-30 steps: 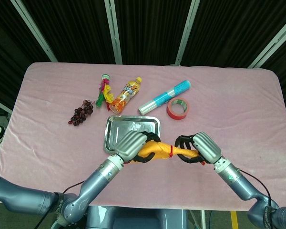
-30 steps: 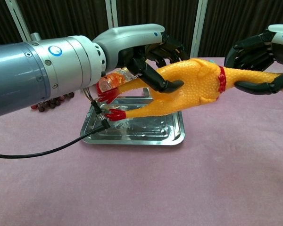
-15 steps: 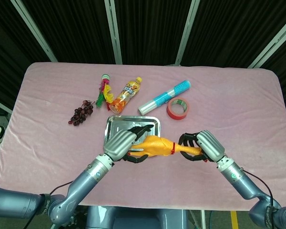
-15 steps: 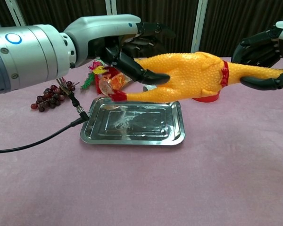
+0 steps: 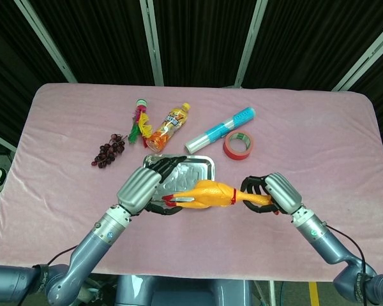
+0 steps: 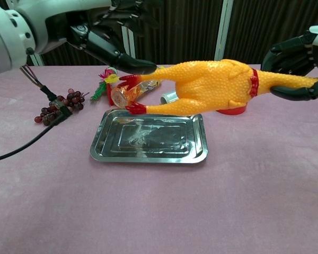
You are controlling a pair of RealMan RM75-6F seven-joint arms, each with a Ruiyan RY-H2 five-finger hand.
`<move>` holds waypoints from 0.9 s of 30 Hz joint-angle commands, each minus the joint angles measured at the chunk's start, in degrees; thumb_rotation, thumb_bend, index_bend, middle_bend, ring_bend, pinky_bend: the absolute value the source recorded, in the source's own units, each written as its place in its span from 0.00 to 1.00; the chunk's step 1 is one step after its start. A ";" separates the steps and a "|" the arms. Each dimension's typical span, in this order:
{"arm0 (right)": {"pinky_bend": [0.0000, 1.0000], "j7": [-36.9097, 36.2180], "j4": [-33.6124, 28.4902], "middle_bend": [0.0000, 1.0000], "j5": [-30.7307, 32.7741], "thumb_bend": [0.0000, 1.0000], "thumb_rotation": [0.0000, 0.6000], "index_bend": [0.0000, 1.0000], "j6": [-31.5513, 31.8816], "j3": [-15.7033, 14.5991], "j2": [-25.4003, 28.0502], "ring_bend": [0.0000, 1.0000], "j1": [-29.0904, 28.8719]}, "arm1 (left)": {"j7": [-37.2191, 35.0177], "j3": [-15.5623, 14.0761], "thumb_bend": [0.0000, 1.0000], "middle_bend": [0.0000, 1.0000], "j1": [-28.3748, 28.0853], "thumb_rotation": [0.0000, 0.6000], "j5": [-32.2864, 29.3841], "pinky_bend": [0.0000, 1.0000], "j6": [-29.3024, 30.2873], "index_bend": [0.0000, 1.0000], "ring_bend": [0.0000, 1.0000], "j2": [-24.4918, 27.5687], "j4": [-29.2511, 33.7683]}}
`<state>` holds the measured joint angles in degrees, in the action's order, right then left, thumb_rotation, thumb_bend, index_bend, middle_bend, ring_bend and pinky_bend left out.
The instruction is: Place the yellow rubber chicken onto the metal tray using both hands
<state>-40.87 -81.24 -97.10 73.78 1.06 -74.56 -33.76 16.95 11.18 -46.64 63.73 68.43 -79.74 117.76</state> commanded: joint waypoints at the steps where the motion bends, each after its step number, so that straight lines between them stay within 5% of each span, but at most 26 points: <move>1: 0.87 -0.92 0.22 0.72 0.18 0.87 1.00 0.98 -0.88 0.55 -0.31 0.70 -0.91 | -0.95 -2.01 0.14 0.11 3.15 1.00 4.27 0.33 2.85 0.03 0.13 3.44 2.09; 14: 0.87 -0.31 2.31 0.72 2.99 0.87 1.00 0.98 -12.32 5.01 -6.11 0.70 -10.22 | -8.47 -8.64 0.14 0.11 14.74 1.00 16.70 0.32 12.37 0.07 0.13 12.91 2.55; 27: 0.87 4.81 9.42 0.72 8.38 0.87 1.00 0.97 -21.32 7.98 -15.02 0.69 -16.95 | -16.35 -8.41 0.14 0.11 19.46 1.00 15.46 0.32 12.19 0.07 0.13 15.24 -2.12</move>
<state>-36.75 -72.85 -89.62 53.40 8.51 -88.55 -49.95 0.94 2.65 -27.49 79.45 80.84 -64.64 115.96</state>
